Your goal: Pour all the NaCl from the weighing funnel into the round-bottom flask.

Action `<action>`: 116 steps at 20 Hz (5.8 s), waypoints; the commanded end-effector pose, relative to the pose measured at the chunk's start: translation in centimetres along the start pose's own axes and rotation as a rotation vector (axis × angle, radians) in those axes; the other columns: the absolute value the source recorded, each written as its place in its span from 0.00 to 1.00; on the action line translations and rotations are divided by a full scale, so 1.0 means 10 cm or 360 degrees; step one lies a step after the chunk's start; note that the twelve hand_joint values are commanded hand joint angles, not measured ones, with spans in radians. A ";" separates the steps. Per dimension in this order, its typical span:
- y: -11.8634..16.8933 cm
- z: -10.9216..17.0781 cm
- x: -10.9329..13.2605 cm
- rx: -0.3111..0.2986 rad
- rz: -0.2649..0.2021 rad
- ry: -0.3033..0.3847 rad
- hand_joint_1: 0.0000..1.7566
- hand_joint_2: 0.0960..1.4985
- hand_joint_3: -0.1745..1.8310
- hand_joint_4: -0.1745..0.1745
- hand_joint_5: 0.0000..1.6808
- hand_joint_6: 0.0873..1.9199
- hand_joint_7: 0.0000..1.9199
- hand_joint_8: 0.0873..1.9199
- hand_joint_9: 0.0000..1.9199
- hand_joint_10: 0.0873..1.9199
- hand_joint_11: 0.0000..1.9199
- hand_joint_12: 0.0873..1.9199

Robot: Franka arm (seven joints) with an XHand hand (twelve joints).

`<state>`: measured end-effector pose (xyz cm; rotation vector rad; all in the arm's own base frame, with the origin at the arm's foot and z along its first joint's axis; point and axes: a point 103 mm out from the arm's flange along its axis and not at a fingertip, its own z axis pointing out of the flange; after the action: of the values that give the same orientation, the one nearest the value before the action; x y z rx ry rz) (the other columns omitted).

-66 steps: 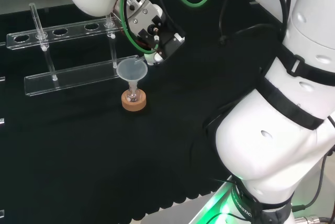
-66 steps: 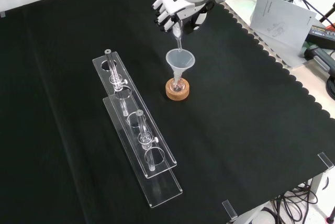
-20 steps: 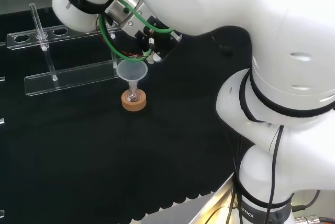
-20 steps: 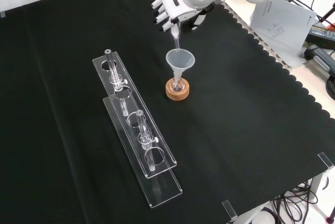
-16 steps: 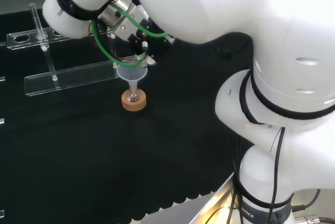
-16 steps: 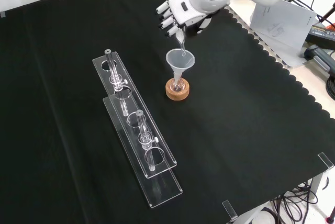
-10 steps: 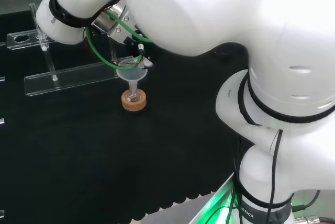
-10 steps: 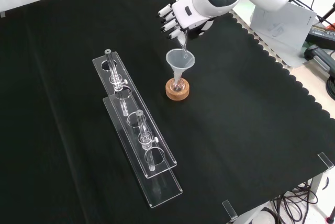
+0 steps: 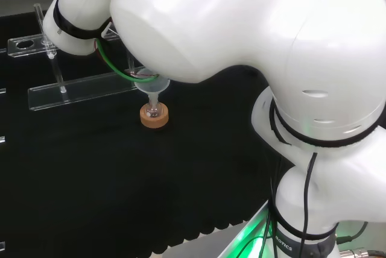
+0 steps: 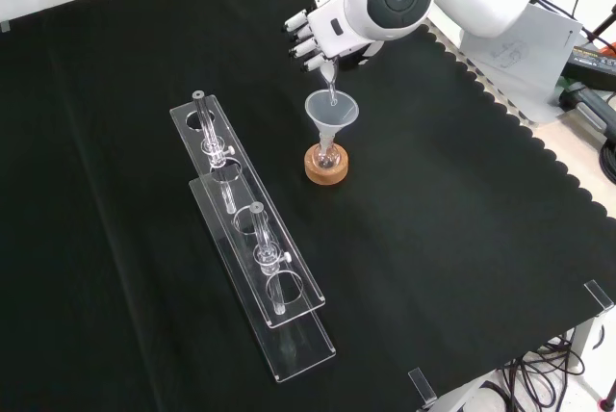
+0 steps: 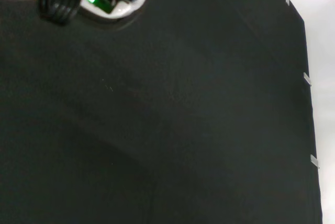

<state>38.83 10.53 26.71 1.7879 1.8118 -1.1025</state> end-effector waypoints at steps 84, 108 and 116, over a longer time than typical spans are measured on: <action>-0.16 -0.22 -0.18 -0.0067 0.0092 -0.0111 0.64 0.41 0.39 1.00 0.78 0.27 0.40 0.28 0.58 0.06 0.44 0.50; -0.01 0.02 -1.08 -0.0062 0.0168 0.1007 0.64 0.41 0.39 1.00 0.78 0.27 0.40 0.28 0.58 0.06 0.45 0.50; 0.14 0.23 -1.35 -0.0038 0.0220 0.1103 0.64 0.41 0.39 1.00 0.78 0.27 0.40 0.28 0.58 0.06 0.45 0.50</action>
<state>40.42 1.39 34.69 2.3994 1.9779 -0.4657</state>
